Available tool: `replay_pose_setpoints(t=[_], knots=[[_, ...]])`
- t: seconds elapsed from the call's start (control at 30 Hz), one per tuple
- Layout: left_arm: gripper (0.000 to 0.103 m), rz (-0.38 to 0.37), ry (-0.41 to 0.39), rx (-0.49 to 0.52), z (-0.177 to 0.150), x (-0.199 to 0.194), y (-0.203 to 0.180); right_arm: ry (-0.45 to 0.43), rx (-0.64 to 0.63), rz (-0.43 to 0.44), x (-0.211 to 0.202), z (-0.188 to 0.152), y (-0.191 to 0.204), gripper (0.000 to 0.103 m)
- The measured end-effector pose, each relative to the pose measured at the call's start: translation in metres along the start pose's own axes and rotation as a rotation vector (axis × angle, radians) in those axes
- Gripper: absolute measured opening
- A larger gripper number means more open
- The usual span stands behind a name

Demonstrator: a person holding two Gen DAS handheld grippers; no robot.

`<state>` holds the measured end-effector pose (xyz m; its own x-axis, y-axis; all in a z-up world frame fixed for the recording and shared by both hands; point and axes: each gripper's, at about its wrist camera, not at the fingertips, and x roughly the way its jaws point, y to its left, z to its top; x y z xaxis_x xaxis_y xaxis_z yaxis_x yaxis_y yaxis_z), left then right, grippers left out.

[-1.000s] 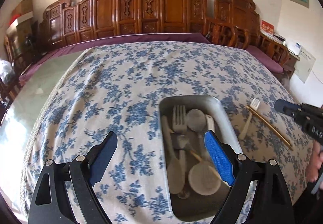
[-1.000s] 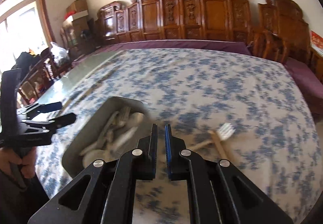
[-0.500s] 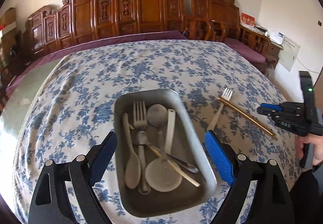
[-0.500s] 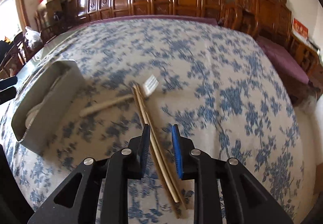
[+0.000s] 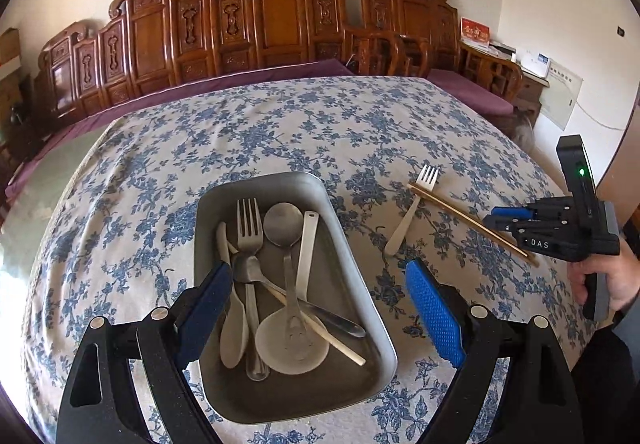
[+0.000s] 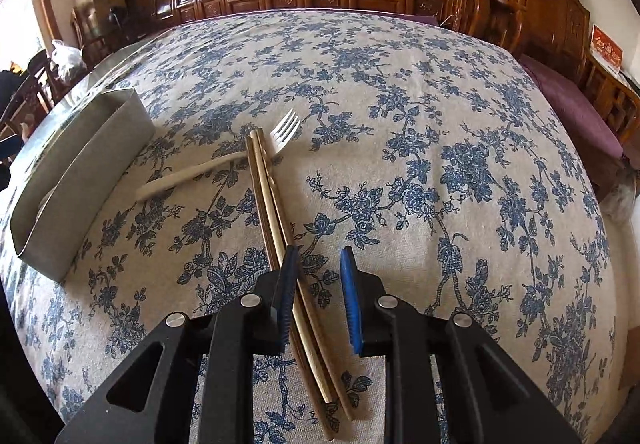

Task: Organize utensils
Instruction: 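Grasp a wooden chopstick with the right gripper while the left gripper approaches a white plastic fork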

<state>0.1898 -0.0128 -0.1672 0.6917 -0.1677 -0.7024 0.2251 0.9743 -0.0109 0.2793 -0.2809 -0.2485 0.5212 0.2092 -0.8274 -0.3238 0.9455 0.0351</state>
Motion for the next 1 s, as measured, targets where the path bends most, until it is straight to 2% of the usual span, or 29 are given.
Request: replay_pose_setpoints(t=[0.23,0.37,0.43,0.57,0.87,1.0], knots=[[0.085,0.006,0.005,0.018,0.001,0.002,-0.01,0.021,-0.017,0.018,0.006,0.001,0.002,0.024],[0.085,0.011,0.013,0.025,0.0,0.005,-0.014,0.019,-0.063,-0.007,0.008,0.003,0.01,0.024],[0.085,0.007,0.019,0.024,0.001,0.006,-0.016,0.018,-0.065,-0.009,0.009,0.004,0.008,0.01],[0.085,0.013,0.025,0.05,0.007,0.007,-0.023,0.023,-0.055,0.023,0.007,0.003,0.004,0.007],[0.085,-0.005,0.049,0.139,0.035,0.035,-0.056,-0.079,0.046,0.065,-0.019,0.006,-0.025,0.006],[0.075,-0.026,0.083,0.197,0.054,0.06,-0.074,-0.097,0.115,0.073,-0.022,0.005,-0.043,0.006]])
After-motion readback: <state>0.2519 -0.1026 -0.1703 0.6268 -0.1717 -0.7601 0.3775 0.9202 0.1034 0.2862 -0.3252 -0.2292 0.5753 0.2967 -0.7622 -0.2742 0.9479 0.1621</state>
